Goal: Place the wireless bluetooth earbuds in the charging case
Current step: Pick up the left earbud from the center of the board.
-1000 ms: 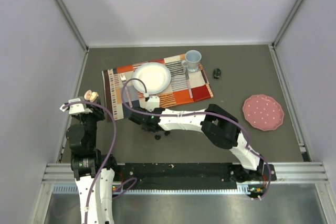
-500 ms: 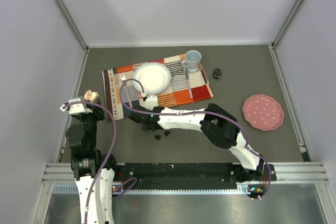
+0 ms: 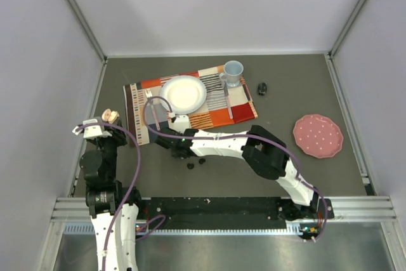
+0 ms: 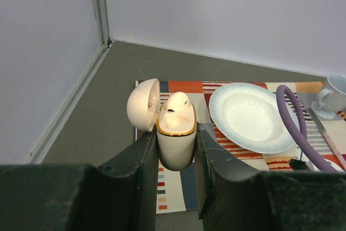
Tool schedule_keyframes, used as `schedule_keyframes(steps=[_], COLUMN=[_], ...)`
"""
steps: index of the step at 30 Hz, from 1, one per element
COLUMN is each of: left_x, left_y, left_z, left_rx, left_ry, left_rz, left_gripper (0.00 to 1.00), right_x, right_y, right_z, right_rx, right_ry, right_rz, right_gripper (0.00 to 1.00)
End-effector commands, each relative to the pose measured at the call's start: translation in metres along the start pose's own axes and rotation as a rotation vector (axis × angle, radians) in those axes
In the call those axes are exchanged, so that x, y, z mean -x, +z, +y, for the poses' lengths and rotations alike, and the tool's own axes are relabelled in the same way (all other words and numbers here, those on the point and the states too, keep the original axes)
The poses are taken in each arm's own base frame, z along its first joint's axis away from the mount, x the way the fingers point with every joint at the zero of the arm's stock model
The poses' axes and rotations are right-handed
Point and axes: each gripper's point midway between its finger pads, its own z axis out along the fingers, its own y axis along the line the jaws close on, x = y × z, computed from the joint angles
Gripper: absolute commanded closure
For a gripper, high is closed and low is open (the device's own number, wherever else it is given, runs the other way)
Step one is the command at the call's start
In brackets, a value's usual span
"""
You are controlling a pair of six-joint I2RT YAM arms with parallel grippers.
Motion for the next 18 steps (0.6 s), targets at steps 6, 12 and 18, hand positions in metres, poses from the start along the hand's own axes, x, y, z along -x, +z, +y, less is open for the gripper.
schedule_keyframes(steps=[6, 12, 18], left_x=[0.026, 0.026, 0.025], left_y=[-0.003, -0.003, -0.003], left_z=[-0.004, -0.005, -0.007], left_rx=[-0.014, -0.017, -0.027], left_ry=[0.015, 0.015, 0.013], left_rz=[-0.068, -0.068, -0.063], left_gripper=[1.00, 1.00, 1.00], right_x=[0.002, 0.009, 0.029], right_y=[0.016, 0.007, -0.016], right_z=[-0.007, -0.013, -0.011], right_rx=[-0.037, -0.046, -0.017], right_ry=[-0.069, -0.054, -0.024], right_rz=[-0.001, -0.024, -0.067], right_gripper=[0.80, 0.85, 0.90])
